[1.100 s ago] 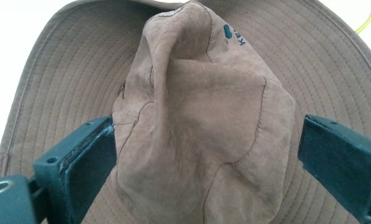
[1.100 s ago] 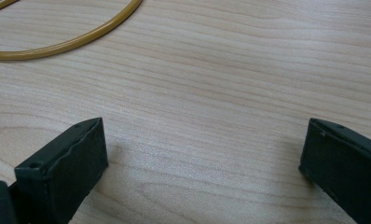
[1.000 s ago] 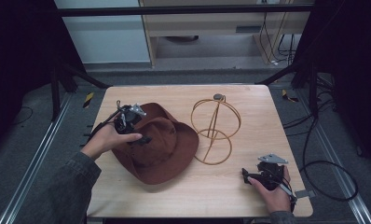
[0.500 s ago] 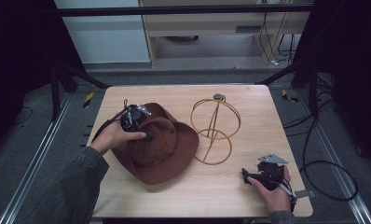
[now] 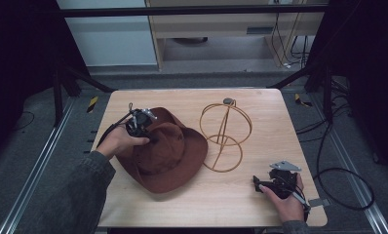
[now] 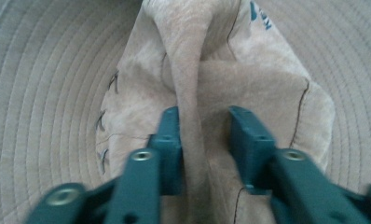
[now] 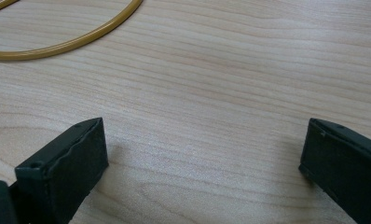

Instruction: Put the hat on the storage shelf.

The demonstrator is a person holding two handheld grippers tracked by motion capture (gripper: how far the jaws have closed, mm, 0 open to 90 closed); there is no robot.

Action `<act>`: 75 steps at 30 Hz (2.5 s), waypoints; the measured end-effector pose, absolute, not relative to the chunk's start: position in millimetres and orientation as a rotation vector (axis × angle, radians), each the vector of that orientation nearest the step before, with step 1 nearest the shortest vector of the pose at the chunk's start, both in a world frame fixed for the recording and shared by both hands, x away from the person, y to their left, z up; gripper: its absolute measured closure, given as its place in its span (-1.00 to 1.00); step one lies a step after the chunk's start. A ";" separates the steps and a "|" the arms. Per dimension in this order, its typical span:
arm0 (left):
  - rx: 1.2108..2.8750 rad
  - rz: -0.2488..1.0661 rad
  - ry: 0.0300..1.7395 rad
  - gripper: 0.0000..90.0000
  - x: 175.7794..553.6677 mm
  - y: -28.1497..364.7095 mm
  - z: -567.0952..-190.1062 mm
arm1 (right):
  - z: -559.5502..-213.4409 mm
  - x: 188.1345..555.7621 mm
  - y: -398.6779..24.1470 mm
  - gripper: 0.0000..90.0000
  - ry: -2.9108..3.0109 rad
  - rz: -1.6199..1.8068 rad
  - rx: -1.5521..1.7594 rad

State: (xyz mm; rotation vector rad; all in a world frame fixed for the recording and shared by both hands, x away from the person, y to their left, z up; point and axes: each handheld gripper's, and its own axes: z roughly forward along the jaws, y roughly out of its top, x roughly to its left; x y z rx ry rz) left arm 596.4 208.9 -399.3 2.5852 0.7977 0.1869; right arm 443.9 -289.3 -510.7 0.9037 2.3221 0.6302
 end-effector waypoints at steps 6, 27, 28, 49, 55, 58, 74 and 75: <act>2.606 0.192 0.784 0.94 594.0 207.0 -395.2 | -510.7 443.9 -289.3 -0.98 2.322 0.631 0.904; 2.549 0.276 0.719 0.97 566.6 214.6 -355.8 | -510.6 443.9 -289.4 -0.98 2.323 0.631 0.903; 2.545 0.283 0.716 0.97 564.5 215.6 -353.0 | -510.5 444.2 -289.7 -0.98 2.323 0.629 0.897; 2.479 0.365 0.672 0.96 522.4 247.6 -305.8 | -510.5 444.4 -289.8 -0.98 2.325 0.633 0.895; 2.440 0.388 0.642 0.96 509.3 254.2 -288.9 | -510.5 444.4 -289.8 -0.98 2.325 0.633 0.895; 2.420 0.389 0.616 0.96 503.0 258.9 -281.6 | -510.5 444.4 -289.8 -0.98 2.325 0.633 0.895; 2.354 0.422 0.539 0.95 481.5 268.6 -245.1 | -510.7 443.9 -289.3 -0.98 2.323 0.634 0.904; 2.351 0.424 0.539 0.95 481.6 268.0 -243.2 | -510.7 444.0 -289.3 -0.98 2.322 0.633 0.903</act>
